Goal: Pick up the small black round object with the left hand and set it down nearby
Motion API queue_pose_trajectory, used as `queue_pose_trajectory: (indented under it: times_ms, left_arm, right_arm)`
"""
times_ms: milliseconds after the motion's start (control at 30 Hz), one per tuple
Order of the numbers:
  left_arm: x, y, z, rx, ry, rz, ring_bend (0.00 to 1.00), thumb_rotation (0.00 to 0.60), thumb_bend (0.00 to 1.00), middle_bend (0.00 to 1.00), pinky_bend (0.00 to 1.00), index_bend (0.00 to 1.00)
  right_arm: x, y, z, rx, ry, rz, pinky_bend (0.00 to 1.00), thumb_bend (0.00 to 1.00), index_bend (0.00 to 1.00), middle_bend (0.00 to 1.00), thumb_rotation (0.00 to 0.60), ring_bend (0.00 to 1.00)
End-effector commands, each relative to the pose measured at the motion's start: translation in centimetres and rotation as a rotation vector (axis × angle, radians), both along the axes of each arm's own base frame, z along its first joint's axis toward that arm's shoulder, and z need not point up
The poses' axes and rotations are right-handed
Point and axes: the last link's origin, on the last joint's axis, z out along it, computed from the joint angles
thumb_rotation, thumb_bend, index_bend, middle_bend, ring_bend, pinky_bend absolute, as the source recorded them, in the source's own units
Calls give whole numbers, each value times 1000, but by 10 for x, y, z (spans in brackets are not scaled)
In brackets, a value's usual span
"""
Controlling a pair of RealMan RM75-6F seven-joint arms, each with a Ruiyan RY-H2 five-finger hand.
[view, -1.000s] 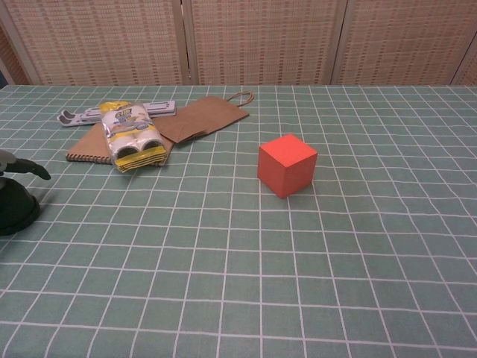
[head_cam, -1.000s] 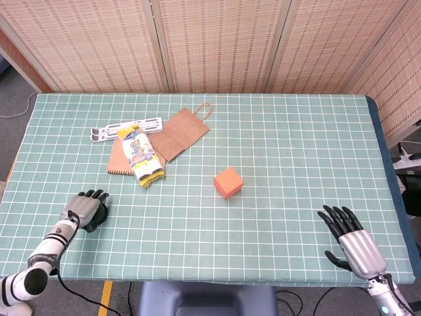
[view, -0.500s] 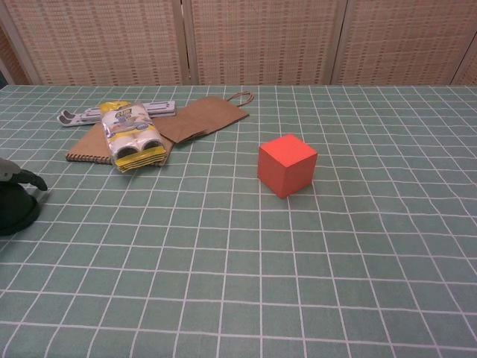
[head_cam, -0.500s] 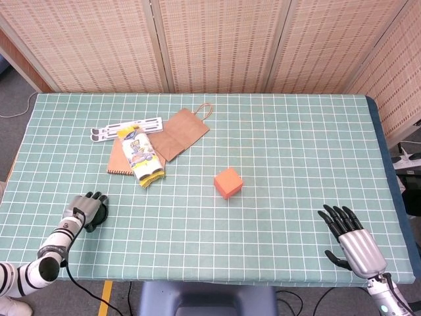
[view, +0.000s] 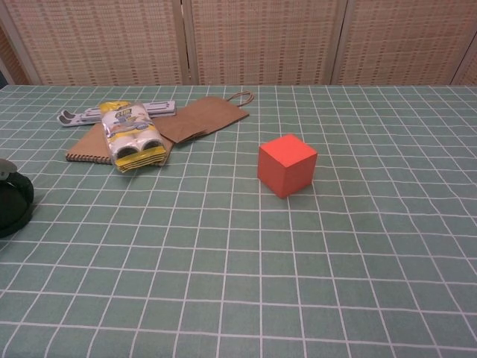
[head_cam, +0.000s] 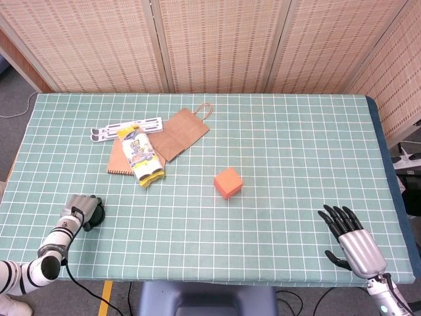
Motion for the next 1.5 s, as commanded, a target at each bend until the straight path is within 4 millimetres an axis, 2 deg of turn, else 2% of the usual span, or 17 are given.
queue_pose_trajectory:
  times_ms: [33,167,300,433,567,733,867,967,1133,1200,1400,1500]
  left_arm:
    - [-3,-2,1,9,-1,-7,326,600,351,304,551,314]
    - [-6,-1,1,20,-3,-13,380,600,352,350,627,354]
    - [-6,1,3,46,-17,-28,509,600,355,478,747,430]
    - [-5,-3,6,72,-83,-54,541,600,362,513,769,461]
    - [-2,-8,9,78,-226,-60,543,600,362,503,773,427]
    - [2,-10,20,136,-505,-29,538,600,362,482,763,390]
    - [4,-4,29,172,-679,-22,536,600,361,484,770,389]
    - [10,0,32,229,-886,-6,537,600,364,499,773,398]
    - [9,2,43,287,-1327,178,536,600,366,500,774,391]
    - [3,7,51,287,-1392,204,540,600,366,502,783,405]
    - [-15,10,53,234,-1286,212,552,600,366,522,795,424]
    - [-25,8,49,132,-1043,204,552,600,375,524,794,435]
  right_arm:
    - [0,0,0,0,-1,0,0,175,0,0,600,0]
    - [0,0,0,2,1,-2,0,176,0,0,600,0]
    - [0,1,0,0,1,-1,0,175,0,0,600,0]
    - [0,1,0,-1,0,-1,0,176,0,0,600,0]
    - [0,1,0,1,-5,-2,0,176,0,0,600,0]
    - [1,0,0,2,-15,2,0,176,0,0,600,0]
    - [2,1,1,-3,-32,11,0,175,0,0,600,0]
    - [1,1,1,-5,-34,6,0,176,0,0,600,0]
    - [3,1,1,-9,-51,19,0,175,0,0,600,0]
    - [2,1,0,-4,-48,18,0,175,0,0,600,0]
    - [3,2,0,-6,-45,20,0,176,0,0,600,0]
    - [2,2,-1,1,-36,20,0,176,0,0,600,0]
